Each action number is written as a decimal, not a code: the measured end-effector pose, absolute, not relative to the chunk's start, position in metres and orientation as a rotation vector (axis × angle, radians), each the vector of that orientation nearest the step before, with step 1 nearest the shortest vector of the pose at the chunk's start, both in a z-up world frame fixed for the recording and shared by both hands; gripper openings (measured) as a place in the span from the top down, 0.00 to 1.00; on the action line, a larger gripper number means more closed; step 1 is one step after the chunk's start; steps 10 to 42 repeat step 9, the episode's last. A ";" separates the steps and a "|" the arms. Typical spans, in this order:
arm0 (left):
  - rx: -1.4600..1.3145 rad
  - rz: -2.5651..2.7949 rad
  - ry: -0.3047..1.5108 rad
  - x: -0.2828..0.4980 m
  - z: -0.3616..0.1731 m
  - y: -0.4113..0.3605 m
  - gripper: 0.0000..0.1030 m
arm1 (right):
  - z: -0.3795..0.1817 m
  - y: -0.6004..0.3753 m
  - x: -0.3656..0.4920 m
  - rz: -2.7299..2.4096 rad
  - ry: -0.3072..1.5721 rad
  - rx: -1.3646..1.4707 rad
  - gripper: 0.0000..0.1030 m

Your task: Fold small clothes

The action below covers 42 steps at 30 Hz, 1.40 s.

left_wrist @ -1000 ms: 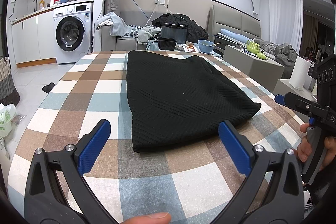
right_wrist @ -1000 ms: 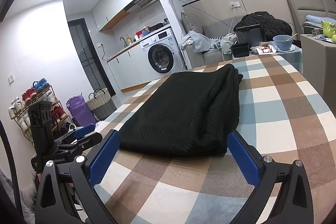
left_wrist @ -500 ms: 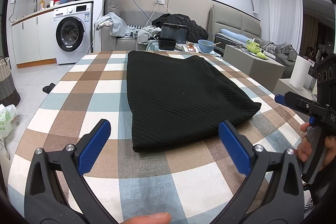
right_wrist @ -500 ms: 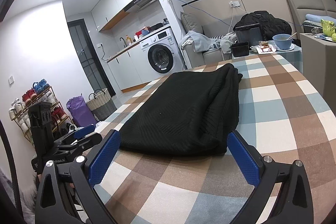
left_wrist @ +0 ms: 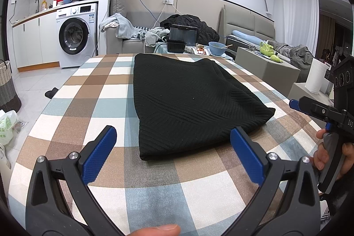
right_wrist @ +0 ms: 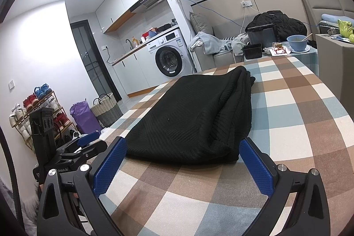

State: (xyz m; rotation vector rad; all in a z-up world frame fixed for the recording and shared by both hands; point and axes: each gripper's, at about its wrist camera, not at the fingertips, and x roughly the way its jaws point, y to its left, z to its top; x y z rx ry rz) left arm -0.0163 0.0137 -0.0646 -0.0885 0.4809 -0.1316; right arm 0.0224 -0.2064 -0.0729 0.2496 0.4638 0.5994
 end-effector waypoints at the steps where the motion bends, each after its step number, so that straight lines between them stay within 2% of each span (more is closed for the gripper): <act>1: -0.088 -0.132 0.481 -0.016 -0.064 0.014 0.01 | -0.073 -0.206 0.023 0.599 0.464 0.249 0.00; 42: -0.088 -0.134 0.480 -0.017 -0.065 0.014 0.01 | -0.075 -0.206 0.021 0.598 0.467 0.252 0.00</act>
